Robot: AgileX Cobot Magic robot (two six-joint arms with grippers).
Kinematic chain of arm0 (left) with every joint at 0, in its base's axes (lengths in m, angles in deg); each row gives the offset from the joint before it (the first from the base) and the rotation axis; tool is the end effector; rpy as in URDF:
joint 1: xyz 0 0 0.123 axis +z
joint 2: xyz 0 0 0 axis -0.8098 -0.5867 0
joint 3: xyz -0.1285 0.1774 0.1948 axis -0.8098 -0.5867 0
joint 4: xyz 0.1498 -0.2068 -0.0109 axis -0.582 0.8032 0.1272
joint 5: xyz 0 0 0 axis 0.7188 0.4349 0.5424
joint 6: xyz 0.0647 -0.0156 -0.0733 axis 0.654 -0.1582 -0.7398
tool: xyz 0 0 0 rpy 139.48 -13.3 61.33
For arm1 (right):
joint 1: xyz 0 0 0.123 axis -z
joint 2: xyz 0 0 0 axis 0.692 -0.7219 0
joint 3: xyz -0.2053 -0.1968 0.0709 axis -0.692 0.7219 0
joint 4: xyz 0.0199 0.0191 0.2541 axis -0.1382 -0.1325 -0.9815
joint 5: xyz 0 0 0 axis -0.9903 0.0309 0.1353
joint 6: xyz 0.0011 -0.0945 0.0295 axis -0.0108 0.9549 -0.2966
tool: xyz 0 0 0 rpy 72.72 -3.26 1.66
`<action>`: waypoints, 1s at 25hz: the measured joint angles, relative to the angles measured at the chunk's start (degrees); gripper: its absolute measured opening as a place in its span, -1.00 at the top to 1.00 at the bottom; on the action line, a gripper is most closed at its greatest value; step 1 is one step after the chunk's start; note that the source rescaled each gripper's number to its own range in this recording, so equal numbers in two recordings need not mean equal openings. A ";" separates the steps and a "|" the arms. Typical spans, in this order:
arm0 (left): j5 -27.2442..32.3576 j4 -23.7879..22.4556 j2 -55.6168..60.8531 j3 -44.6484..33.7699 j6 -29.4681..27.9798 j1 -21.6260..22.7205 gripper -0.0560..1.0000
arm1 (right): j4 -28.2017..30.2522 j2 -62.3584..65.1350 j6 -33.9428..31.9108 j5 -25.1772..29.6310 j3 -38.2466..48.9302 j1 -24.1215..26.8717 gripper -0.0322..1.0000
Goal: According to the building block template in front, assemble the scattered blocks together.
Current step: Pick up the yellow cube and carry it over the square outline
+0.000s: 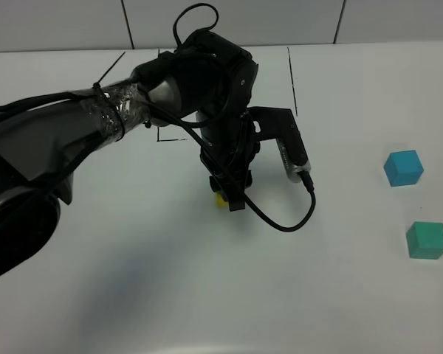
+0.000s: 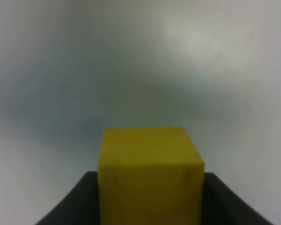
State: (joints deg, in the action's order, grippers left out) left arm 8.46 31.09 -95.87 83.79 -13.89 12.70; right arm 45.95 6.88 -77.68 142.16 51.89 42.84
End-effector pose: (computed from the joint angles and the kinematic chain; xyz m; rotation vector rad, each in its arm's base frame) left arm 0.3617 -0.3145 0.1592 2.0068 2.2054 0.0512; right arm -0.0041 -0.0016 0.2732 -0.0295 2.0551 -0.0188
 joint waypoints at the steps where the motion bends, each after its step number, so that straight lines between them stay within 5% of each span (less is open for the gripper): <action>1: -0.05 0.00 -0.35 0.63 0.04 -0.12 0.89 | 0.00 0.00 0.00 0.00 0.00 0.00 -0.63; 25: -7.62 -0.01 -4.92 4.11 7.84 -0.33 0.89 | -0.06 0.00 0.00 0.00 0.00 0.00 -0.63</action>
State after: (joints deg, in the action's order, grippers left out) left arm 0.84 31.08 -100.79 87.90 -6.05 12.37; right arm 45.88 6.88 -77.68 142.16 51.89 42.84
